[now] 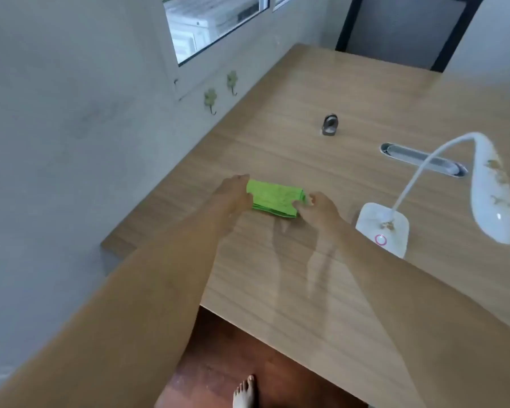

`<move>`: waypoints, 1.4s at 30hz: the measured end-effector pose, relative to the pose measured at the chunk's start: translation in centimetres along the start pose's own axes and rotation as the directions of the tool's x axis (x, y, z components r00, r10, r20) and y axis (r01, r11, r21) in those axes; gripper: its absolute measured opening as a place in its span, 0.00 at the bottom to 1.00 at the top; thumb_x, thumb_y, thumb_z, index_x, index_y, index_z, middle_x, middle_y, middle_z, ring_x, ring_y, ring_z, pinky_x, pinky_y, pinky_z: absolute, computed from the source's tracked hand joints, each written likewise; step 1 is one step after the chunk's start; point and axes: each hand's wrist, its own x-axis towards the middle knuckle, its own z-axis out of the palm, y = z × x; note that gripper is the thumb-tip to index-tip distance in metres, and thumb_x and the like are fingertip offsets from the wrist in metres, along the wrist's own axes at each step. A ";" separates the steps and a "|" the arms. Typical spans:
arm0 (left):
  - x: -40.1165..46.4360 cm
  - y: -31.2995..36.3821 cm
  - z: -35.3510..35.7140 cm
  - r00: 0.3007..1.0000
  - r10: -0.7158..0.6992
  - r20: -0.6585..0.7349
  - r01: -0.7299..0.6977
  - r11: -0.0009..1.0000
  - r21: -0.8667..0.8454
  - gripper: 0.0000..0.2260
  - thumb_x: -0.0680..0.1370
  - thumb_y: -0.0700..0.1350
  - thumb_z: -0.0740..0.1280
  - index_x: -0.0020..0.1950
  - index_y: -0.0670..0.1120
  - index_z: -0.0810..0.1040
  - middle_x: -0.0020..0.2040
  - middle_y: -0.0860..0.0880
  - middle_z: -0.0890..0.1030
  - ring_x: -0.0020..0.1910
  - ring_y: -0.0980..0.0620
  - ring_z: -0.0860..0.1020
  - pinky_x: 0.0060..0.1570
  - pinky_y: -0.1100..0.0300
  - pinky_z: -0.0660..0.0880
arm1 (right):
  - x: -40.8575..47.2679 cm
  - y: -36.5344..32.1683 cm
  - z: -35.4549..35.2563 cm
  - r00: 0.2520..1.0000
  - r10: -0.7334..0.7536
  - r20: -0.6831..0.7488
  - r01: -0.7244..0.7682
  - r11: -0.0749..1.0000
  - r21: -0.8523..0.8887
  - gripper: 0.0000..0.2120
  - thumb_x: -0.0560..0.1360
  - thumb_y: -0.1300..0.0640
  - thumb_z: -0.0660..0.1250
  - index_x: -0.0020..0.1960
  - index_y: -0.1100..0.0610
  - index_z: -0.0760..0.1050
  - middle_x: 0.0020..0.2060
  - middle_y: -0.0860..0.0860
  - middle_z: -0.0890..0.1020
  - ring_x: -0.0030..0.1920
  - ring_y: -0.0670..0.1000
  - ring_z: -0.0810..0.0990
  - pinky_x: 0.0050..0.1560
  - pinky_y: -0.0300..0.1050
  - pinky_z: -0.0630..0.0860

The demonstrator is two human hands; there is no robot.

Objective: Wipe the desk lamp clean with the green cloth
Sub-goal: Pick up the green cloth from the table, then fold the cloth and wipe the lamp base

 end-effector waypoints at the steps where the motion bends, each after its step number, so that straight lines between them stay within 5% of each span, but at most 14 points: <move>1: 0.4 -0.1 0.1 1.000 0.003 0.005 -0.003 1.000 -0.014 0.27 0.79 0.47 0.61 0.76 0.41 0.57 0.74 0.39 0.64 0.73 0.40 0.64 0.71 0.53 0.65 | 0.5 -0.4 0.2 0.999 0.040 0.006 -0.040 0.999 0.033 0.27 0.75 0.48 0.67 0.66 0.64 0.68 0.65 0.60 0.75 0.65 0.59 0.73 0.61 0.46 0.71; 11: 3.6 0.5 1.4 0.991 0.049 0.125 -0.050 0.999 0.007 0.30 0.75 0.39 0.62 0.76 0.44 0.57 0.77 0.44 0.61 0.75 0.45 0.61 0.74 0.59 0.59 | 3.6 -0.6 1.8 0.971 0.237 -0.015 -0.235 0.969 0.081 0.23 0.67 0.54 0.76 0.58 0.61 0.75 0.55 0.55 0.80 0.58 0.57 0.78 0.58 0.46 0.75; 15: 3.4 0.9 1.1 0.997 0.000 0.083 -0.008 0.996 0.093 0.27 0.71 0.41 0.64 0.71 0.47 0.68 0.68 0.42 0.68 0.69 0.39 0.63 0.69 0.49 0.67 | 3.6 -0.2 2.2 0.966 0.256 0.029 -0.255 0.937 0.237 0.18 0.66 0.58 0.76 0.54 0.63 0.80 0.51 0.57 0.84 0.49 0.55 0.82 0.55 0.48 0.79; 18: 2.7 1.5 0.4 0.997 -0.039 0.062 0.037 0.999 0.036 0.20 0.67 0.44 0.64 0.59 0.47 0.79 0.62 0.43 0.74 0.67 0.40 0.67 0.67 0.53 0.67 | 2.8 0.0 1.4 0.958 0.279 0.068 -0.284 0.881 0.379 0.15 0.67 0.63 0.74 0.53 0.66 0.80 0.47 0.57 0.83 0.44 0.54 0.79 0.49 0.46 0.78; 22: 1.1 2.7 -1.1 0.994 0.005 0.111 0.011 0.990 -0.144 0.16 0.57 0.47 0.62 0.39 0.44 0.82 0.38 0.42 0.78 0.41 0.47 0.76 0.33 0.62 0.68 | 0.8 0.4 -0.8 0.939 0.305 0.161 -0.340 0.740 0.580 0.11 0.70 0.67 0.70 0.51 0.60 0.74 0.38 0.53 0.76 0.43 0.52 0.75 0.54 0.47 0.76; 26: -1.1 4.8 -2.6 0.973 0.040 0.227 0.026 0.960 -0.278 0.21 0.59 0.48 0.68 0.46 0.37 0.81 0.38 0.43 0.77 0.35 0.50 0.76 0.28 0.64 0.67 | -1.2 1.7 -3.0 0.936 0.304 0.180 -0.340 0.638 0.691 0.06 0.69 0.66 0.70 0.41 0.59 0.74 0.43 0.55 0.78 0.44 0.53 0.77 0.44 0.47 0.78; 29: -2.5 6.9 -2.4 0.935 0.015 0.356 0.139 0.905 -0.403 0.05 0.71 0.40 0.70 0.45 0.42 0.78 0.33 0.45 0.76 0.21 0.57 0.76 0.19 0.71 0.69 | -2.7 3.7 -5.1 0.942 0.284 0.176 -0.315 0.576 0.755 0.04 0.69 0.63 0.69 0.39 0.59 0.75 0.45 0.56 0.79 0.41 0.53 0.79 0.47 0.48 0.80; 33: -3.8 10.1 -0.7 0.816 0.104 0.569 0.288 0.780 -0.556 0.09 0.77 0.33 0.64 0.41 0.45 0.75 0.25 0.53 0.82 0.23 0.61 0.80 0.24 0.70 0.77 | -5.6 7.0 -8.4 0.939 0.243 0.242 -0.329 0.440 0.835 0.03 0.73 0.58 0.67 0.41 0.55 0.75 0.39 0.51 0.80 0.39 0.48 0.78 0.41 0.42 0.76; 37: -4.8 13.7 1.4 0.748 0.168 0.642 0.353 0.718 -0.600 0.09 0.77 0.33 0.64 0.42 0.46 0.76 0.28 0.54 0.84 0.28 0.61 0.82 0.31 0.69 0.81 | -7.6 11.3 -10.4 0.920 0.136 0.369 -0.393 0.270 0.879 0.06 0.76 0.52 0.63 0.49 0.53 0.75 0.45 0.53 0.81 0.46 0.54 0.79 0.56 0.58 0.76; 42: -5.8 17.5 4.6 0.731 0.150 0.666 0.408 0.686 -0.602 0.09 0.74 0.34 0.69 0.51 0.43 0.77 0.40 0.49 0.84 0.35 0.57 0.84 0.36 0.64 0.83 | -9.1 15.6 -11.8 0.929 0.141 0.341 -0.359 0.131 0.924 0.10 0.76 0.52 0.64 0.57 0.53 0.74 0.48 0.53 0.81 0.47 0.53 0.80 0.44 0.49 0.78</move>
